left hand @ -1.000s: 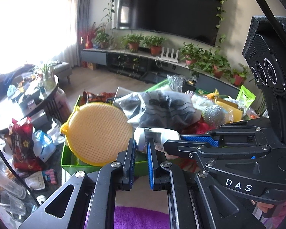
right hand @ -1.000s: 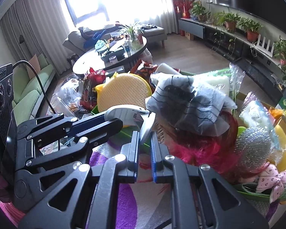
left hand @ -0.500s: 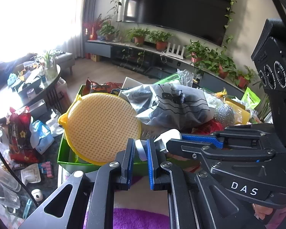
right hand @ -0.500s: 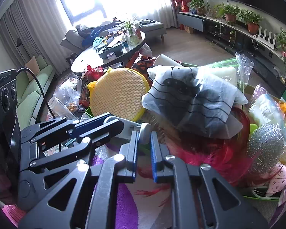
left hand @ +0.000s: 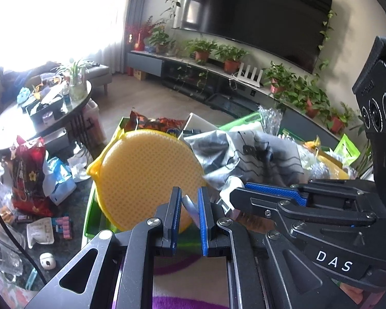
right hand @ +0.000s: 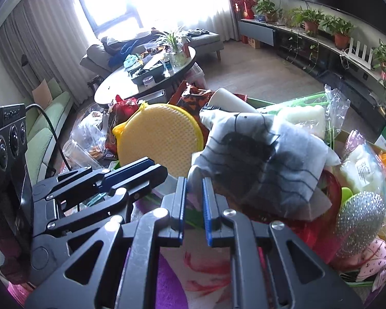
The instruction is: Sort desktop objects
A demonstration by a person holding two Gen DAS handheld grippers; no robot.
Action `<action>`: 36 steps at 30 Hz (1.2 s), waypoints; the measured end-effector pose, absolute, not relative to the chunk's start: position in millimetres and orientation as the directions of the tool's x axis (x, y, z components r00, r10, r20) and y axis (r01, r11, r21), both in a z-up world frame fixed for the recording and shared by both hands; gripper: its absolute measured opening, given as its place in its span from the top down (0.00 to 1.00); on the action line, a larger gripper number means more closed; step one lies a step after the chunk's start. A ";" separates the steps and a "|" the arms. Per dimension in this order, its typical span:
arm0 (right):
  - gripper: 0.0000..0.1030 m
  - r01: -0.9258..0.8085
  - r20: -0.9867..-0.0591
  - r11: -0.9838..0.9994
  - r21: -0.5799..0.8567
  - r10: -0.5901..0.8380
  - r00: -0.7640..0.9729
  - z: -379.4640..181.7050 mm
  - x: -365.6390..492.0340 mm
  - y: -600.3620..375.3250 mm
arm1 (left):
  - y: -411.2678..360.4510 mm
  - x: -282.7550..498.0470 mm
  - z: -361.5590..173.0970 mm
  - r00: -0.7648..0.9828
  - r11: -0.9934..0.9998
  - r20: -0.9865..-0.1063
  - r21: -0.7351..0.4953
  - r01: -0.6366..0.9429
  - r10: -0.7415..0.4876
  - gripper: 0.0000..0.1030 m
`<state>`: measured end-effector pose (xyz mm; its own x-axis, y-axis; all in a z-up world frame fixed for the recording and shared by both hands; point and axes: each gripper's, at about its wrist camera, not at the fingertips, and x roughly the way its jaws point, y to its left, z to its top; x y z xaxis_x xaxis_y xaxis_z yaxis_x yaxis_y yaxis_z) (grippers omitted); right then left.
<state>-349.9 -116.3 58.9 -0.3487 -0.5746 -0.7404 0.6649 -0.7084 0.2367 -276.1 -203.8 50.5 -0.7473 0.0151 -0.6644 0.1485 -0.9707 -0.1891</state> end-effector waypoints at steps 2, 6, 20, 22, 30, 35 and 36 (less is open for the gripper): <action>0.87 0.659 -0.740 -0.713 0.238 -0.573 -0.353 58.6 -353.7 -115.9 | -204.1 -280.8 50.8 -0.748 -0.969 -0.663 -0.196 0.150 0.018 0.90; 0.87 0.644 -0.740 -0.722 0.253 -0.573 -0.352 55.4 -362.8 -114.1 | -204.4 -291.2 49.7 -0.751 -0.966 -0.661 -0.204 0.157 0.018 0.90; 0.67 0.625 -0.727 -0.746 0.229 -0.558 -0.399 65.9 -348.7 -94.1 | -197.1 -285.5 60.1 -0.782 -0.968 -0.623 -0.208 0.142 0.019 0.89; 0.67 0.632 -0.722 -0.746 0.210 -0.554 -0.415 71.1 -343.1 -92.3 | -194.3 -281.5 65.3 -0.785 -0.972 -0.620 -0.180 0.151 -0.007 0.84; 0.62 0.621 -0.705 -0.768 0.156 -0.527 -0.474 87.8 -324.1 -74.5 | -181.7 -256.5 78.5 -0.804 -0.976 -0.589 -0.113 0.185 -0.084 0.46; 0.59 0.618 -0.704 -0.774 0.135 -0.514 -0.489 96.2 -310.1 -63.1 | -167.0 -245.0 83.8 -0.800 -0.983 -0.588 -0.045 0.178 -0.118 0.44; 0.59 0.617 -0.703 -0.775 0.134 -0.513 -0.492 98.0 -307.7 -59.3 | -164.3 -242.4 84.9 -0.802 -0.983 -0.585 -0.037 0.179 -0.123 0.44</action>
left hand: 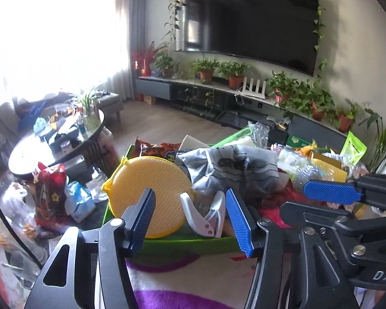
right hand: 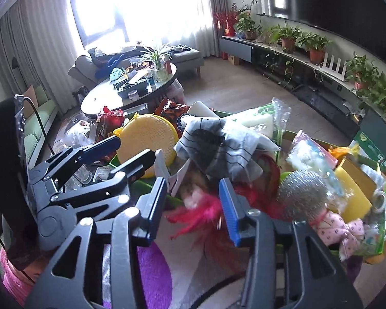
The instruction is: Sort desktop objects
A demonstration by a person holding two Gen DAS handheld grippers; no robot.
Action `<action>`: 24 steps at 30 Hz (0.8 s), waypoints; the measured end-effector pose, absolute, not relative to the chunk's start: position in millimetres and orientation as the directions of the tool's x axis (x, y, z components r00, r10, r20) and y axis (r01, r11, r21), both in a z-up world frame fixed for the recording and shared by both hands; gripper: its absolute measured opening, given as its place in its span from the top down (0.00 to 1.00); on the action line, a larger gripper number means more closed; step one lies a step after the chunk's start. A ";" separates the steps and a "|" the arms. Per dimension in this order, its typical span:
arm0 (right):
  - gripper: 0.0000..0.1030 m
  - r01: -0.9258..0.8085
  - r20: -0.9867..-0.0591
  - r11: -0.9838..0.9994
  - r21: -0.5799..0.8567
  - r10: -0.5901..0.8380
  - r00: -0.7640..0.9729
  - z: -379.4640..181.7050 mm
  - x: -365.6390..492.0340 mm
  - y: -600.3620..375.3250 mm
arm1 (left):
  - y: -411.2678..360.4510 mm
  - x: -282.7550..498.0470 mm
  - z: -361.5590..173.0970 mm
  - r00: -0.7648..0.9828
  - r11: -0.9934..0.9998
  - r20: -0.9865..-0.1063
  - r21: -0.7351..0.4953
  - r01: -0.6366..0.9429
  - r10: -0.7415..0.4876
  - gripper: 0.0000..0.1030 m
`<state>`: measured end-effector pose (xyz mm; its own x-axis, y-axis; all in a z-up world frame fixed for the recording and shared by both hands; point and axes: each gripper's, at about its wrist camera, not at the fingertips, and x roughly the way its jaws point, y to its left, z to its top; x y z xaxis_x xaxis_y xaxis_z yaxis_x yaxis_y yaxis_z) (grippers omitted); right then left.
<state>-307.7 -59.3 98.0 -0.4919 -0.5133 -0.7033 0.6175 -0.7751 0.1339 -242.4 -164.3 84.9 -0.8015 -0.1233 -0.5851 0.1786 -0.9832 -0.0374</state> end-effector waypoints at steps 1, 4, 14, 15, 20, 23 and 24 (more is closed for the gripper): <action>0.59 0.617 -0.701 -0.776 0.131 -0.513 -0.496 100.4 -304.4 -56.8 | -162.5 -240.3 85.3 -0.801 -0.983 -0.585 -0.031 0.182 -0.130 0.43; 0.58 0.613 -0.694 -0.780 0.125 -0.510 -0.507 104.9 -296.5 -52.0 | -158.2 -234.2 87.4 -0.801 -0.981 -0.581 -0.021 0.192 -0.144 0.35; 0.50 0.585 -0.697 -0.803 0.117 -0.486 -0.528 107.2 -278.2 -37.9 | -148.6 -214.7 94.1 -0.794 -0.980 -0.592 -0.036 0.195 -0.136 0.31; 0.50 0.583 -0.697 -0.804 0.119 -0.485 -0.528 107.3 -276.1 -36.1 | -147.5 -213.1 94.9 -0.796 -0.980 -0.591 -0.040 0.193 -0.132 0.31; 0.48 0.576 -0.696 -0.808 0.121 -0.483 -0.532 109.4 -264.7 -31.0 | -143.0 -203.2 101.6 -0.801 -0.981 -0.584 -0.044 0.190 -0.129 0.31; 0.46 0.570 -0.692 -0.813 0.119 -0.479 -0.539 112.8 -258.2 -27.2 | -140.6 -196.3 105.1 -0.803 -0.981 -0.583 -0.045 0.189 -0.128 0.31; 0.46 0.569 -0.690 -0.814 0.118 -0.479 -0.542 113.6 -256.1 -25.8 | -138.8 -192.9 106.5 -0.807 -0.981 -0.578 -0.046 0.187 -0.126 0.31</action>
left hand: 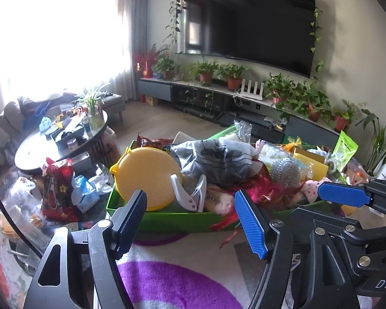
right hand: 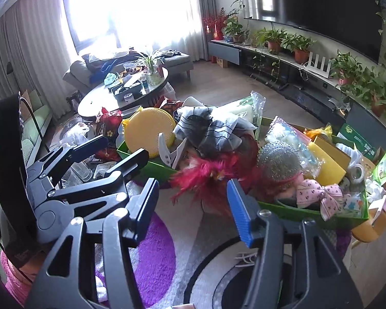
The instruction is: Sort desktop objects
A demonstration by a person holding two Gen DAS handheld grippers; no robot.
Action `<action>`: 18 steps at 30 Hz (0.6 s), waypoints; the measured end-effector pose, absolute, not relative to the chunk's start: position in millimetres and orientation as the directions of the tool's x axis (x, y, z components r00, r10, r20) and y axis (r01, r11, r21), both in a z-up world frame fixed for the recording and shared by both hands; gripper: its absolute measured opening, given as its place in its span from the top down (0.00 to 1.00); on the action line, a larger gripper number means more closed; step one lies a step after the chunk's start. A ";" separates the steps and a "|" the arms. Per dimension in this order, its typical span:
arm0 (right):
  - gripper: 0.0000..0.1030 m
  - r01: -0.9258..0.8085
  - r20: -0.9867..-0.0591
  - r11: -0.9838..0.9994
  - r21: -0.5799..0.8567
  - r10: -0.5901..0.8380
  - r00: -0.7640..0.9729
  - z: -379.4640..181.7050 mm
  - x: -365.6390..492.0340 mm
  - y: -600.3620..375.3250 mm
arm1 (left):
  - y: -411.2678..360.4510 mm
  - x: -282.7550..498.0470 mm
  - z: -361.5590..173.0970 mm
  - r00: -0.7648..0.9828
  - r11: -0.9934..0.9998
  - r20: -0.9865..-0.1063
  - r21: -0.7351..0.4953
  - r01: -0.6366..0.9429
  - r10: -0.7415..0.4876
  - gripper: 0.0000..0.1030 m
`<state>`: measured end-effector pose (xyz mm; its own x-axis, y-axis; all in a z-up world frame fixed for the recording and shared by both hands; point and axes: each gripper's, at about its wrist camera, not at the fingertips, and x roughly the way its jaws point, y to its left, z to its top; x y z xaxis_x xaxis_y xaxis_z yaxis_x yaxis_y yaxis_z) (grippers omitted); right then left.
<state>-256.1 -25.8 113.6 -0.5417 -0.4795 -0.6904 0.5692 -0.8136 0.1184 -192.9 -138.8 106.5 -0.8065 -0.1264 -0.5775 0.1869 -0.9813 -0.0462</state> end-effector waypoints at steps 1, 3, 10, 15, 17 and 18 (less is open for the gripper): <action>0.45 0.568 -0.686 -0.815 0.116 -0.479 -0.547 115.1 -253.0 -24.4 | -137.8 -190.6 107.3 -0.808 -0.981 -0.576 -0.048 0.186 -0.125 0.31; 0.43 0.566 -0.681 -0.817 0.113 -0.478 -0.555 116.6 -248.1 -22.3 | -136.6 -186.7 108.6 -0.810 -0.982 -0.574 -0.052 0.182 -0.120 0.31; 0.42 0.555 -0.676 -0.823 0.121 -0.478 -0.561 119.1 -231.4 -12.6 | -126.5 -174.1 113.8 -0.813 -0.986 -0.572 -0.043 0.163 -0.110 0.31; 0.40 0.550 -0.674 -0.825 0.128 -0.480 -0.561 120.1 -224.1 -6.2 | -122.3 -165.7 116.4 -0.820 -0.987 -0.563 -0.045 0.156 -0.104 0.31; 0.40 0.550 -0.673 -0.825 0.129 -0.480 -0.562 121.0 -221.8 -4.4 | -120.8 -162.6 117.9 -0.821 -0.987 -0.562 -0.045 0.155 -0.103 0.31; 0.40 0.550 -0.673 -0.825 0.130 -0.480 -0.562 121.4 -220.4 -3.7 | -120.7 -162.8 117.4 -0.821 -0.987 -0.562 -0.046 0.155 -0.103 0.31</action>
